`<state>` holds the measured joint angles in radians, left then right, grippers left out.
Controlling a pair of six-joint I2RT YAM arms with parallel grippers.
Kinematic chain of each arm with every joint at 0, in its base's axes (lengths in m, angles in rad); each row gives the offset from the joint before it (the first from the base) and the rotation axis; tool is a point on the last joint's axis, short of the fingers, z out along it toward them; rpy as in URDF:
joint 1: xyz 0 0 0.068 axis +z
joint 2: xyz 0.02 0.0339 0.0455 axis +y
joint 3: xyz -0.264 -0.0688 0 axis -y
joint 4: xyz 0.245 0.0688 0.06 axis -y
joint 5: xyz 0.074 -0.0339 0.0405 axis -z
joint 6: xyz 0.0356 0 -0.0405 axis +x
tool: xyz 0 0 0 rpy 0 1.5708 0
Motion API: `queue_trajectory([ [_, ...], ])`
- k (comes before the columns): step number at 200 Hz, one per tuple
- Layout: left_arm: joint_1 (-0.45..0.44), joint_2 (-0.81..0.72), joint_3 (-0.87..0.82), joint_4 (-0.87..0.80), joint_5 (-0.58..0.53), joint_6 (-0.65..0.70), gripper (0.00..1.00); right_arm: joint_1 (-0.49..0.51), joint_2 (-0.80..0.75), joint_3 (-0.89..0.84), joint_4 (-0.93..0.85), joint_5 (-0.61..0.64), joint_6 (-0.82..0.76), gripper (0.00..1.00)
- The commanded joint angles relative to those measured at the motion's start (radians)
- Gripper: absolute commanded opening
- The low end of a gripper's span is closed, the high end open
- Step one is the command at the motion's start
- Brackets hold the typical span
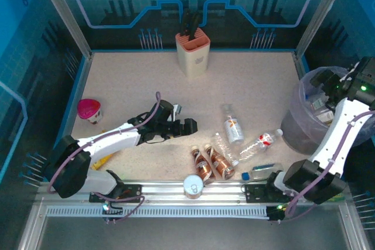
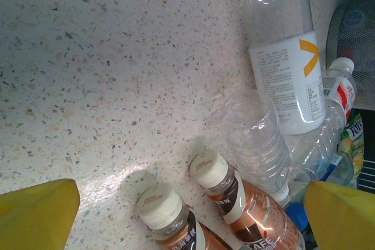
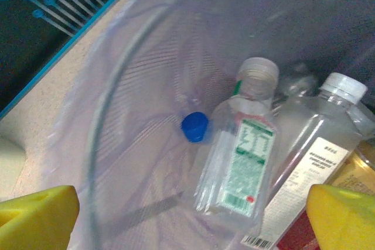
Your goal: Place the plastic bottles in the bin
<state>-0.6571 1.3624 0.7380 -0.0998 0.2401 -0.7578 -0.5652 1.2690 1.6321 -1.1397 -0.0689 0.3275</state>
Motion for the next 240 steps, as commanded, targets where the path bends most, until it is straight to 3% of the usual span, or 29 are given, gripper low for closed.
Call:
queue_trajectory([
  [1, 0.007, 0.012, 0.033, -0.011, 0.02, 0.023, 0.99, 0.092, -0.025, 0.056, -0.114, 0.053, -0.018, 1.0],
  [58, 0.007, 0.015, 0.037, -0.009, 0.014, 0.032, 0.99, 0.55, -0.094, 0.086, -0.233, 0.242, 0.102, 1.0],
  [85, 0.007, 0.015, 0.032, -0.008, 0.012, 0.036, 0.99, 0.78, -0.115, 0.026, -0.261, 0.379, 0.203, 1.0],
  [116, 0.007, 0.014, 0.023, -0.007, 0.008, 0.039, 0.99, 0.962, -0.119, -0.09, -0.259, 0.474, 0.341, 1.0],
  [146, 0.008, -0.001, -0.002, 0.003, -0.003, 0.035, 0.99, 0.997, -0.117, -0.216, -0.26, 0.572, 0.478, 1.0],
  [202, 0.009, -0.021, -0.05, 0.028, -0.022, 0.022, 0.99, 1.001, -0.229, -0.557, -0.14, 0.493, 0.8, 1.0],
  [240, 0.009, 0.004, -0.063, 0.058, -0.007, 0.012, 0.99, 0.964, -0.258, -0.775, 0.04, 0.42, 0.933, 1.0],
])
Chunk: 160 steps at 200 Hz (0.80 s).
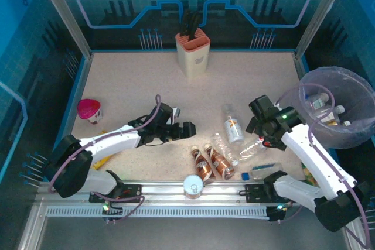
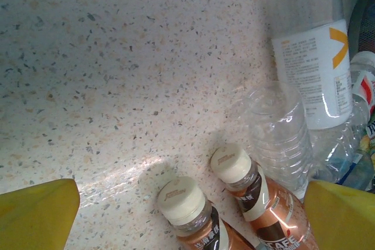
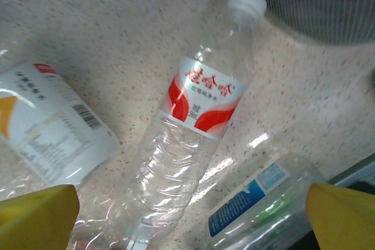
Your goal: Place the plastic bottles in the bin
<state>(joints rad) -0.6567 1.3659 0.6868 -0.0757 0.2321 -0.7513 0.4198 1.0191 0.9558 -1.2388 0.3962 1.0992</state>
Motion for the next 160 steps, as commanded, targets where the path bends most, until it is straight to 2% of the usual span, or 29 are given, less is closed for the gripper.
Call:
queue_trajectory([
  [1, 0.008, 0.001, -0.012, 0.034, 0.001, 0.006, 0.99, -0.022, -0.007, -0.106, 0.143, -0.047, 0.165, 1.0],
  [28, 0.008, -0.006, -0.017, 0.035, 0.0, 0.006, 0.99, -0.062, 0.001, -0.215, 0.257, -0.057, 0.227, 1.0],
  [75, 0.008, -0.019, -0.02, 0.022, -0.012, 0.01, 0.99, -0.165, 0.029, -0.332, 0.437, -0.081, 0.191, 0.99],
  [121, 0.009, -0.006, -0.015, 0.027, -0.011, 0.007, 0.99, -0.192, 0.056, -0.373, 0.515, -0.112, 0.178, 0.91],
  [160, 0.009, 0.01, -0.004, 0.027, -0.009, 0.01, 0.99, -0.195, 0.062, -0.395, 0.546, -0.127, 0.18, 0.77],
])
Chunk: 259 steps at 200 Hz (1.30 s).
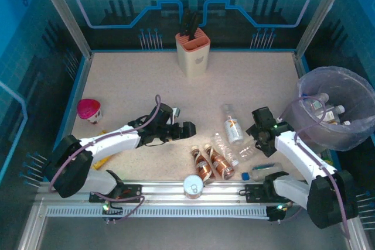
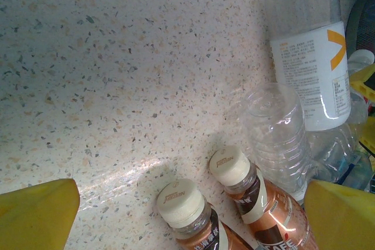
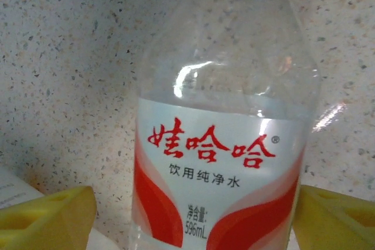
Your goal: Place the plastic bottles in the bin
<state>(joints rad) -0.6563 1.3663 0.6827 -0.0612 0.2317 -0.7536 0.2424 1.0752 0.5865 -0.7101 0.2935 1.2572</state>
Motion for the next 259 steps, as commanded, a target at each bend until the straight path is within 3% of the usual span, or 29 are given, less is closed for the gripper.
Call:
queue_trajectory([
  [1, 0.008, 0.01, 0.001, 0.013, -0.009, 0.012, 0.99, -0.018, 0.006, -0.026, 0.018, -0.025, 0.022, 0.77],
  [41, 0.009, 0.005, 0.013, 0.0, -0.014, 0.011, 0.99, -0.017, -0.031, -0.007, -0.001, -0.039, 0.012, 0.64],
  [100, 0.009, 0.001, 0.036, -0.023, -0.02, 0.018, 0.99, -0.004, -0.119, 0.065, -0.089, -0.054, -0.017, 0.6],
  [170, 0.007, 0.011, 0.048, -0.019, -0.017, 0.015, 0.99, 0.122, -0.153, 0.287, -0.135, -0.084, -0.083, 0.58],
  [193, 0.008, 0.011, 0.047, -0.017, -0.016, 0.015, 0.99, 0.176, -0.121, 0.438, -0.135, -0.081, -0.164, 0.58],
  [221, 0.007, 0.005, 0.039, -0.018, -0.019, 0.014, 0.99, 0.197, -0.028, 0.679, -0.254, -0.015, -0.353, 0.57],
  [259, 0.008, -0.017, 0.028, -0.023, -0.026, 0.013, 0.99, 0.136, 0.084, 1.027, -0.43, 0.09, -0.606, 0.52],
])
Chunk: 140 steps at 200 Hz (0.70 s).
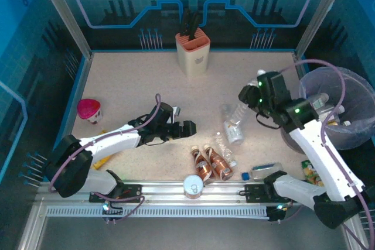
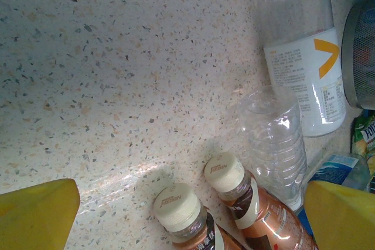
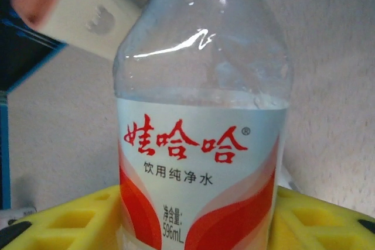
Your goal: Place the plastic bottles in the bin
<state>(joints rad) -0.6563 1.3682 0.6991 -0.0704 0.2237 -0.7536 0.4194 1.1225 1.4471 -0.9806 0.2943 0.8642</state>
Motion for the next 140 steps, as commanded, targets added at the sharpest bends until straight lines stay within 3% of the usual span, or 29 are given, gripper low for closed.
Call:
queue_trajectory([
  [1, 0.008, -0.019, 0.011, -0.014, -0.018, 0.013, 0.99, -0.043, 0.039, 0.176, -0.163, 0.091, -0.219, 0.52],
  [15, 0.008, -0.03, 0.002, -0.014, -0.023, 0.013, 0.99, -0.098, 0.056, 0.27, -0.192, 0.098, -0.28, 0.48],
  [60, 0.008, -0.046, -0.016, -0.012, -0.026, 0.009, 0.99, -0.363, 0.074, 0.463, -0.202, 0.075, -0.414, 0.49],
  [111, 0.009, -0.074, -0.037, -0.018, -0.031, 0.013, 0.99, -0.708, 0.075, 0.411, -0.053, 0.035, -0.502, 0.49],
  [140, 0.01, -0.099, -0.059, -0.014, -0.032, 0.011, 0.99, -0.832, 0.078, 0.341, 0.043, 0.021, -0.499, 0.48],
])
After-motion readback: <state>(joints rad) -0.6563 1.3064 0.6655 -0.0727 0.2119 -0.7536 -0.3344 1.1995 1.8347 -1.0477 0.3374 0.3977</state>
